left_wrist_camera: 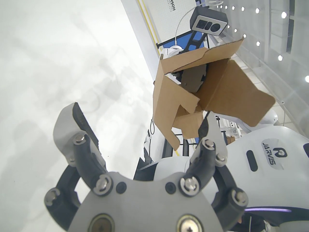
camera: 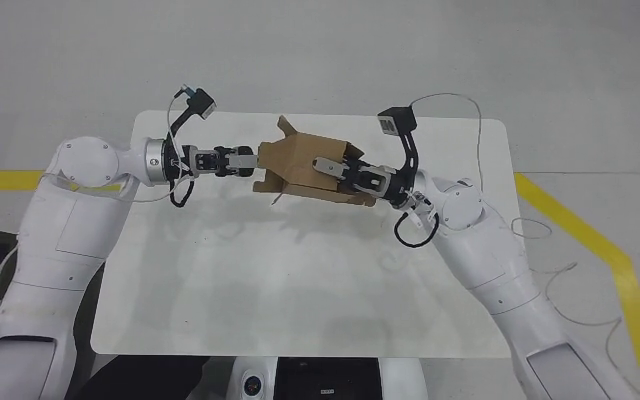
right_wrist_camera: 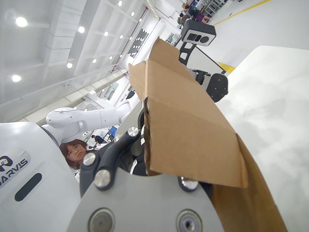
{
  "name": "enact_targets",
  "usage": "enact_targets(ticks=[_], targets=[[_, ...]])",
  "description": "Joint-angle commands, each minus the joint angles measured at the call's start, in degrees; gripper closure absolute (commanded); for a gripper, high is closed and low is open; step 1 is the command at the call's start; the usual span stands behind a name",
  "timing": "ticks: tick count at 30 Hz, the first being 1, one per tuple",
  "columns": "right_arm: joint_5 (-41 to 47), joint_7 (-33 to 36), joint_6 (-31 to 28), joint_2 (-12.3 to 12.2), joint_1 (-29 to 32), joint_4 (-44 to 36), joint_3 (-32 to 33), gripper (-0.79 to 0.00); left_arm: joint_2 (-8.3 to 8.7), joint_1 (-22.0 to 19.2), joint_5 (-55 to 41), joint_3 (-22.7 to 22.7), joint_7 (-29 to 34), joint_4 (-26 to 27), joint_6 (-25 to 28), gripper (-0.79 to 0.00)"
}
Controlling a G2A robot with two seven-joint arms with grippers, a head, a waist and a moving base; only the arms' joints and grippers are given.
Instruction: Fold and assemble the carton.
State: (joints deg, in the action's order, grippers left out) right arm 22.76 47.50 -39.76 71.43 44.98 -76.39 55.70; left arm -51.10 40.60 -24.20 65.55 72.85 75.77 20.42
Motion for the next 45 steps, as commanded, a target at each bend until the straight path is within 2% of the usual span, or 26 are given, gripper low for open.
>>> enact_targets(ticks=[1, 12, 25, 45], targets=[[-0.1, -0.1, 0.0, -0.1, 0.1, -0.3, 0.5, 0.000, 0.04, 0.1, 0.8, 0.0, -0.2, -0.2, 0.2, -0.785], [-0.3, 0.1, 0.1, 0.1, 0.6, -1.5, 0.8, 0.000, -0.22, 0.2, 8.5, -1.9, -3.6, 0.3, 0.5, -0.785], [0.4, 1.3, 0.2, 1.1, -0.4, -0.2, -1.7, 0.000, -0.25, 0.3, 6.8, -1.8, -1.9, 1.9, 0.7, -0.785], [3.4, 6.7, -0.3, 2.4, -2.4, 1.8, -4.3, 0.000, -0.36, 0.0, 6.4, -1.7, -1.7, 1.6, 0.5, -0.785]])
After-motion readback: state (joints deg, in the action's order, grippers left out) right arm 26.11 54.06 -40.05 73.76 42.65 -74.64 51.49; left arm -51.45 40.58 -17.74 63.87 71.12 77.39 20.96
